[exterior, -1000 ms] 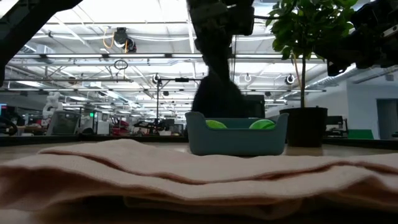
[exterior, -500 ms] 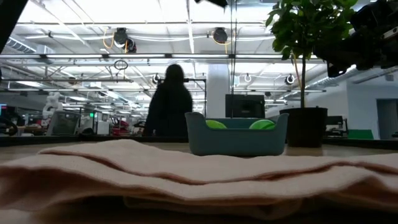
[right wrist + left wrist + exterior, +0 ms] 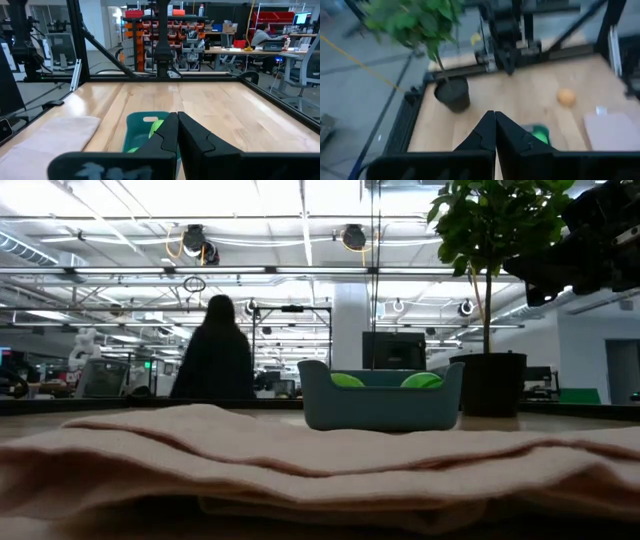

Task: Pick and placing Produce into tupperware
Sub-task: Put the brown potato into the blue bin

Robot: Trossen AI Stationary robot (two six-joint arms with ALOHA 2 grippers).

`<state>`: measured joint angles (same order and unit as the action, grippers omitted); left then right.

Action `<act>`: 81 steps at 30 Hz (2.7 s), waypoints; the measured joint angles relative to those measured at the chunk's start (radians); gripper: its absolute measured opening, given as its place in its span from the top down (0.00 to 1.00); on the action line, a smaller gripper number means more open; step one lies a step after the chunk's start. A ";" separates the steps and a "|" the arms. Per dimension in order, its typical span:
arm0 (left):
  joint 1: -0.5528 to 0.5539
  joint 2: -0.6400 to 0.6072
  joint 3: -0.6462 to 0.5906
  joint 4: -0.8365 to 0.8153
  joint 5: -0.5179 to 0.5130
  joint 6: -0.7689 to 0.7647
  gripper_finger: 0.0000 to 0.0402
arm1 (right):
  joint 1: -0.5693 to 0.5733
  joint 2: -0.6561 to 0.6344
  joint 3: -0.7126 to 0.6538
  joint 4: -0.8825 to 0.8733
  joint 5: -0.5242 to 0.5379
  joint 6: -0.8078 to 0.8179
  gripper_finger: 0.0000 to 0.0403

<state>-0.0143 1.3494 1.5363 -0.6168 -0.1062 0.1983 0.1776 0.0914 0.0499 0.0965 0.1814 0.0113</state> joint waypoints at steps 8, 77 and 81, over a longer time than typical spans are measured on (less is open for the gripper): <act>-0.014 -0.306 -0.505 0.365 -0.028 -0.036 1.00 | 0.000 0.000 0.000 0.012 0.000 0.000 1.00; -0.176 -0.787 -1.266 0.807 -0.235 0.134 0.94 | 0.001 0.000 0.000 0.033 -0.161 0.012 1.00; -0.176 -0.787 -1.266 0.807 -0.235 0.134 0.94 | 0.001 0.000 0.000 0.033 -0.165 0.025 0.99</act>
<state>-0.1905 0.5625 0.2699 0.1901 -0.3416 0.3325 0.1787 0.0910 0.0499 0.1291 0.0159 0.0360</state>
